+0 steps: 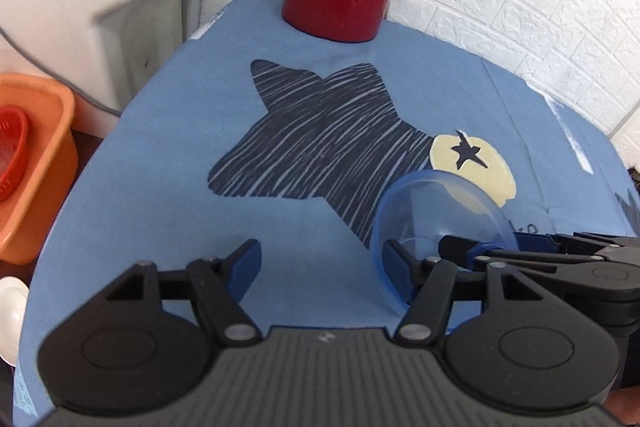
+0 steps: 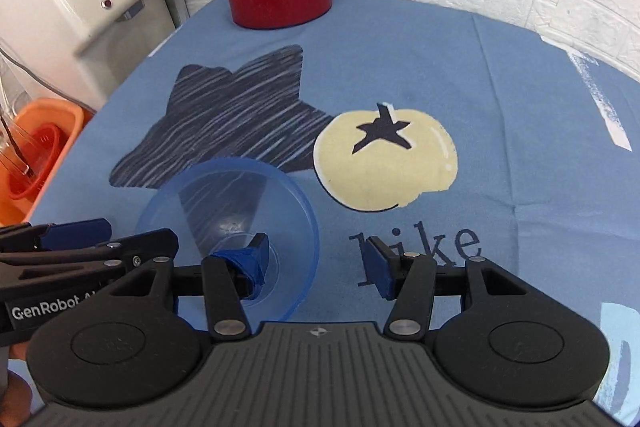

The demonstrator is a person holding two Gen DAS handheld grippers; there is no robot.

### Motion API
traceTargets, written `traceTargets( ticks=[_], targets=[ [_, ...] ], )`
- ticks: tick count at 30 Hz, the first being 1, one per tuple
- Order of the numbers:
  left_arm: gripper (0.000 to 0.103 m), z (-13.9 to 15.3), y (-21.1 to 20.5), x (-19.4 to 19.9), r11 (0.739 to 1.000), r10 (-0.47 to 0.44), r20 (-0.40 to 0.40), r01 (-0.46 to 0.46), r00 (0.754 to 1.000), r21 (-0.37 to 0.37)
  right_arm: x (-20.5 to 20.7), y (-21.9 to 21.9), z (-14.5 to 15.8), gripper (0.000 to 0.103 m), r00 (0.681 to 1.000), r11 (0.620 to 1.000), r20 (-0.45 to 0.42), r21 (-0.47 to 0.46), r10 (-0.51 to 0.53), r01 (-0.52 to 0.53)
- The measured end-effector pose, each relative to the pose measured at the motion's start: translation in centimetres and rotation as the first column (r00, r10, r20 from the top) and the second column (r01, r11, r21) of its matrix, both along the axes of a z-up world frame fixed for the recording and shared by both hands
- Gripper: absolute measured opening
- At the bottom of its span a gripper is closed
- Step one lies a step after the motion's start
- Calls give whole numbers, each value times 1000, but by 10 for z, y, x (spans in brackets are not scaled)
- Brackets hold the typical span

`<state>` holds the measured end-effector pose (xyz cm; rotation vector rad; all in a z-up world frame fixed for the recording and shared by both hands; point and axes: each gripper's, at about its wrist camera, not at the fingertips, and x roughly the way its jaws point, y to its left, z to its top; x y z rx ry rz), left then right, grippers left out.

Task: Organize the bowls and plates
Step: 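Clamp the blue plastic bowl rim with the right tool, then lift and carry the blue bowl with the right tool over the red bowl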

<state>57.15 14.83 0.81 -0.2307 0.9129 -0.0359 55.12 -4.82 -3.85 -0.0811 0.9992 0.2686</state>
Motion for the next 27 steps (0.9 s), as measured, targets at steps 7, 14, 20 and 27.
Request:
traceTargets(
  ticks=[7,14,20,27],
  targets=[
    [66,-6,-4,3,1000,-1,18,0,1000,27,-6,-4,-4,43,996,999,78,-3,42,-41],
    [66,-6,-4,2,1000,11,12,-11,1000,14,-3,-6,2,43,999,1000,37,14,23,-24],
    [66,-5,-2,3,999,11,8,-11,1000,-38,-5,-16,0,35,1000,991,28,133,5,-8],
    [8,-7,-10,3,994,-29,-19,27,999,-108,-16,-3,-1,7,992,987,57,115,109,-115]
  ],
)
